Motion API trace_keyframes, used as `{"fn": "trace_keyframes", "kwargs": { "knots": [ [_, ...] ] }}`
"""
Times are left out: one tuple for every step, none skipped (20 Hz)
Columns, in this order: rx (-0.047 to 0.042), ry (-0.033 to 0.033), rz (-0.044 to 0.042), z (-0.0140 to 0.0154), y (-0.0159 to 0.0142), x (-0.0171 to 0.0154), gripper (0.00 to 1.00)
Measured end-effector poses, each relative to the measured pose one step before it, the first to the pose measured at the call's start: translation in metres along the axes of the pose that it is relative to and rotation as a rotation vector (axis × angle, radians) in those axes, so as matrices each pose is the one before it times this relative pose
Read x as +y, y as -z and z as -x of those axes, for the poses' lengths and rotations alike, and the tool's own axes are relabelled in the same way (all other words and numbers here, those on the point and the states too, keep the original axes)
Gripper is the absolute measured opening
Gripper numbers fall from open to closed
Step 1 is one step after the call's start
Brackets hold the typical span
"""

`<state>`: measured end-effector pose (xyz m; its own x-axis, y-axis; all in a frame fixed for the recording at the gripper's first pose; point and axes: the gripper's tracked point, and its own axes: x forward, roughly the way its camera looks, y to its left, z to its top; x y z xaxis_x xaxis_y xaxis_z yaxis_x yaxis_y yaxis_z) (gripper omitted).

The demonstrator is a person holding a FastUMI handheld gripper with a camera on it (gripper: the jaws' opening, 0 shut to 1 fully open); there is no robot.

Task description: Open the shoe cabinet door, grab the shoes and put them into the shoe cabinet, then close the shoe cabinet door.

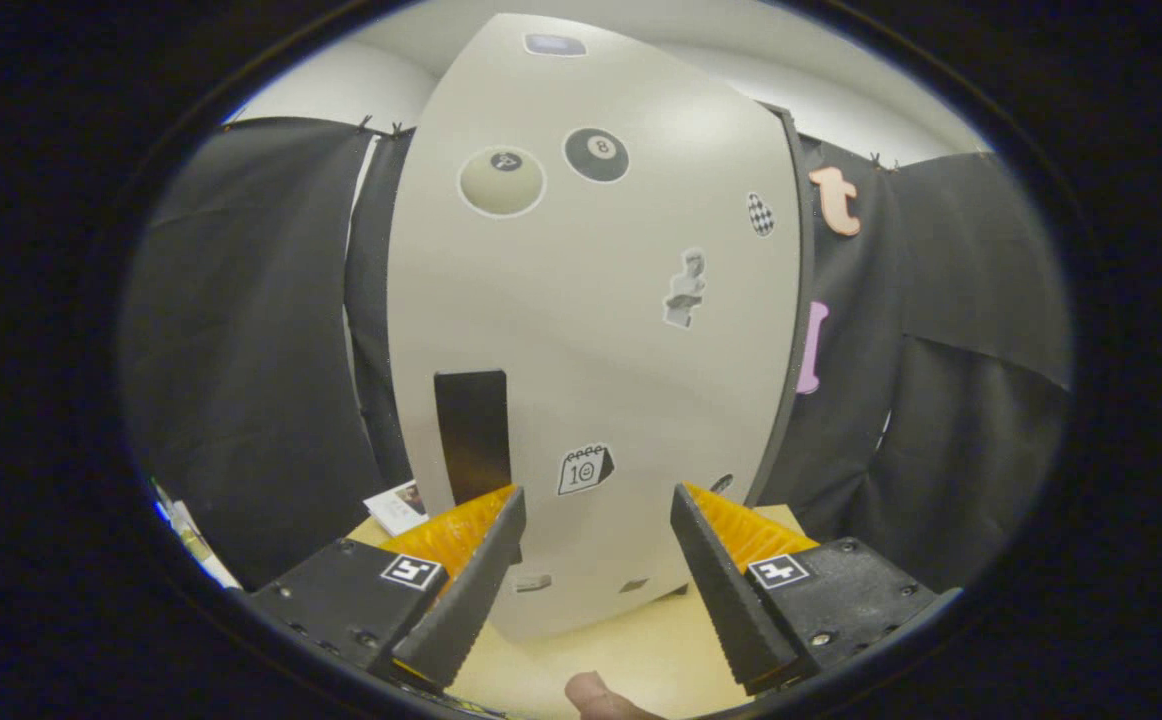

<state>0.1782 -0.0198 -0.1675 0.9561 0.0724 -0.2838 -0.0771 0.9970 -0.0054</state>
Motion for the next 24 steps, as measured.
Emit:
{"fn": "trace_keyframes", "kwargs": {
  "knots": [
    [0.0044,0.00159,-0.00477,-0.00902,-0.00177,-0.00063,0.96],
    [0.00813,0.00308,-0.00864,-0.00959,-0.00104,-0.00064,0.96],
    [0.00748,-0.00163,-0.01427,-0.0093,-0.00005,0.00061,0.96],
    [0.00946,-0.00514,-0.01451,-0.00994,-0.00119,0.00077,0.96],
    [0.01171,-0.00544,-0.01324,-0.00908,0.00039,0.0004,0.96],
    [0.00944,-0.00615,-0.01136,-0.00923,-0.00158,-0.00103,0.96],
    [0.00415,-0.00114,-0.0077,-0.0059,-0.00028,-0.00285,0.96],
    [0.00041,0.00411,-0.0021,-0.00591,-0.00109,-0.00175,0.96],
    [0.00498,-0.00451,0.00108,-0.00329,0.00055,0.00033,0.96],
    [-0.01284,-0.00411,-0.00311,-0.00476,-0.00284,0.00161,0.96],
    [0.00596,-0.00944,0.01214,-0.00306,0.00242,-0.00123,0.96],
    [-0.00752,-0.0025,0.00748,-0.00139,-0.00175,-0.00035,0.96],
    [-0.00171,-0.00283,0.01044,-0.0012,-0.00018,0.00162,0.96],
    [-0.00185,-0.00075,0.00655,-0.00079,-0.0006,0.00097,0.96],
    [0.00109,-0.00118,0.00572,-0.00051,0.00049,0.00098,0.96],
    [-0.00374,0.00135,0.00775,-0.00154,-0.00138,0.00035,0.96],
    [-0.0001,-0.00053,0.00804,-0.00141,0.00007,0.00047,0.96],
    [0.00117,-0.00219,0.0063,-0.00087,0.0001,0.00073,0.96],
    [-0.0011,-0.00024,0.00678,-0.00062,-0.00063,0.00056,0.96],
    [0.00491,-0.00125,0.00522,-0.00026,0.00102,0.00082,0.96],
    [0.01843,0.00092,0.00066,0.00175,0.00324,0.00063,0.96],
    [0.01123,-0.00171,-0.00528,0.00207,0.00231,0.00088,0.97],
    [0.00109,-0.00105,-0.00734,0.00059,0.00091,-0.00056,0.96],
    [-0.00367,0.00294,-0.0049,0.00405,0.00082,-0.00193,0.96]
  ]
}}
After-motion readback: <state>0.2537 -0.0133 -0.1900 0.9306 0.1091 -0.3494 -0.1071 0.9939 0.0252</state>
